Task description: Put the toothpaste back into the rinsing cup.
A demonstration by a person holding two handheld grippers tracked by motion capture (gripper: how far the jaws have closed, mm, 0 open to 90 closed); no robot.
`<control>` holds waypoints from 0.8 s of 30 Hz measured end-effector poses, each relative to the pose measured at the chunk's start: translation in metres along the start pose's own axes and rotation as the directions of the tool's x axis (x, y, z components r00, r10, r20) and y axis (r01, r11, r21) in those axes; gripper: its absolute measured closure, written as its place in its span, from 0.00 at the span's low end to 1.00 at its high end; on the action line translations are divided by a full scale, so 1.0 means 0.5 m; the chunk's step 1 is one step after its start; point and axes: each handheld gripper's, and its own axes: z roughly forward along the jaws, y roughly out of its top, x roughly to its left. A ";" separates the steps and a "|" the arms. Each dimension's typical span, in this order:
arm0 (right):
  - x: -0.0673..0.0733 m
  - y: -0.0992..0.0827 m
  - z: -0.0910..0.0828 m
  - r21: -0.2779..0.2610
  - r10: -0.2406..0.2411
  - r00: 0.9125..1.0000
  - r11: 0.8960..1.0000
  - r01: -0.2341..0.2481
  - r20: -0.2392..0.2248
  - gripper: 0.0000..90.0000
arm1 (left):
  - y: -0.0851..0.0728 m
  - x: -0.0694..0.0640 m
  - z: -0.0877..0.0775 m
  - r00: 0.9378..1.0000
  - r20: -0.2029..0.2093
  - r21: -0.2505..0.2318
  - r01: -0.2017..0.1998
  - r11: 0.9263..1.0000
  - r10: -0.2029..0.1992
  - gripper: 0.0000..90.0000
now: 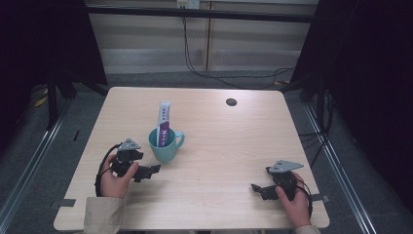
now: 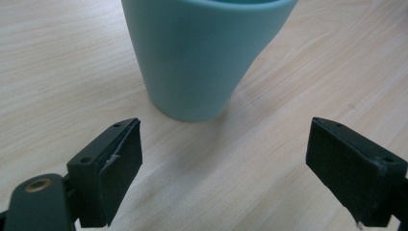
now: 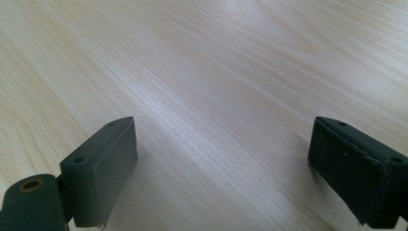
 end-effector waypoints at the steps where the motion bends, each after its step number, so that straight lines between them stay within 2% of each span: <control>1: 0.000 0.000 0.000 0.000 0.000 1.000 1.000 0.000 0.000 0.11 | -0.003 0.001 0.001 1.000 -0.002 0.004 0.000 1.000 0.000 0.14; 6: 0.000 0.000 0.000 0.000 0.000 1.000 1.000 0.000 0.000 0.11 | -0.017 0.002 0.009 1.000 -0.001 0.015 0.011 1.000 -0.011 0.15; 24: 0.000 0.000 0.000 0.000 0.000 1.000 1.000 0.000 0.000 0.11 | -0.052 0.000 0.028 1.000 -0.020 0.056 0.005 0.998 -0.004 0.17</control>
